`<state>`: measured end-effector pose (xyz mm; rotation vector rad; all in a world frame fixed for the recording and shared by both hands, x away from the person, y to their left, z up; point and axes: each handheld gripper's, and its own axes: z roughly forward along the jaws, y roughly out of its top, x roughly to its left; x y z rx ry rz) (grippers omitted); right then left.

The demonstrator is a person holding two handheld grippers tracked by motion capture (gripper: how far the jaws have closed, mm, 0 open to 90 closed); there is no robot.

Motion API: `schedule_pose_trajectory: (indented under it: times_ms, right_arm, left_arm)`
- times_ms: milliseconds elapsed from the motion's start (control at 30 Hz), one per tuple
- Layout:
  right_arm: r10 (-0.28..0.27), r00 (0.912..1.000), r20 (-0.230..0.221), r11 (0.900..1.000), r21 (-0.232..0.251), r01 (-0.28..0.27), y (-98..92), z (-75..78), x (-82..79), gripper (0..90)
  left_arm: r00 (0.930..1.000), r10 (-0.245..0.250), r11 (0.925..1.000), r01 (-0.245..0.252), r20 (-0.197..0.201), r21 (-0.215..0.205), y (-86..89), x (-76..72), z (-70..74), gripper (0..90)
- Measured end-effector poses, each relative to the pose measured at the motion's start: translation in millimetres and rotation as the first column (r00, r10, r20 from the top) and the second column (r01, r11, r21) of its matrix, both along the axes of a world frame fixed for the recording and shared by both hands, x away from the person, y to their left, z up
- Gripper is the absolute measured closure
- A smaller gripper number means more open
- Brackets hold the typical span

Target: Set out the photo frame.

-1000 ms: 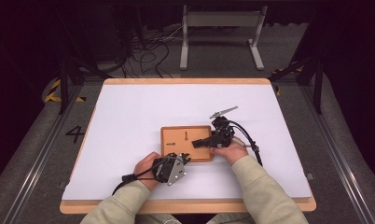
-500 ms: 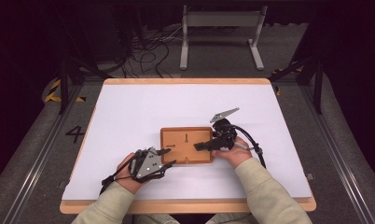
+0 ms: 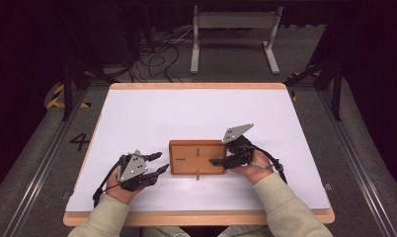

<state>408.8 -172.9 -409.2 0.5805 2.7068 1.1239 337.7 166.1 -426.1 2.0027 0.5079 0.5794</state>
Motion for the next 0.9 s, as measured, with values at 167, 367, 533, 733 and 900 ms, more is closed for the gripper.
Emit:
schedule_pose_trajectory:
  times_ms: [167, 367, 533, 733, 900]
  right_arm:
    - [0.031, 0.9971, 0.069, 0.998, -0.048, -0.028, 0.5, 2.9, -13.0, 51.0]
    - [0.096, 0.9827, 0.159, 0.990, -0.117, -0.078, 2.6, 4.3, -34.5, 57.2]
    - [0.110, 0.9738, 0.199, 0.986, -0.148, -0.081, 2.9, 3.4, -42.4, 58.1]
    - [0.147, 0.9520, 0.269, 0.975, -0.203, -0.093, 0.9, 2.5, -55.1, 60.6]
    - [0.192, 0.9332, 0.304, 0.963, -0.240, -0.120, 3.6, 2.0, -66.6, 65.8]
  left_arm:
    - [0.9995, 0.029, 0.9994, -0.029, -0.013, -0.019, 4.4, 4.0, -1.8, 54.7]
    - [0.9950, 0.069, 0.9943, -0.075, -0.071, -0.077, 15.9, 12.9, -6.2, 54.9]
    - [0.9915, 0.088, 0.9909, -0.097, -0.096, -0.094, 21.7, 17.2, -8.9, 54.8]
    - [0.9868, 0.107, 0.9861, -0.121, -0.121, -0.114, 29.5, 22.1, -11.6, 54.8]
    - [0.9853, 0.114, 0.9841, -0.130, -0.127, -0.121, 32.3, 23.9, -12.2, 54.8]
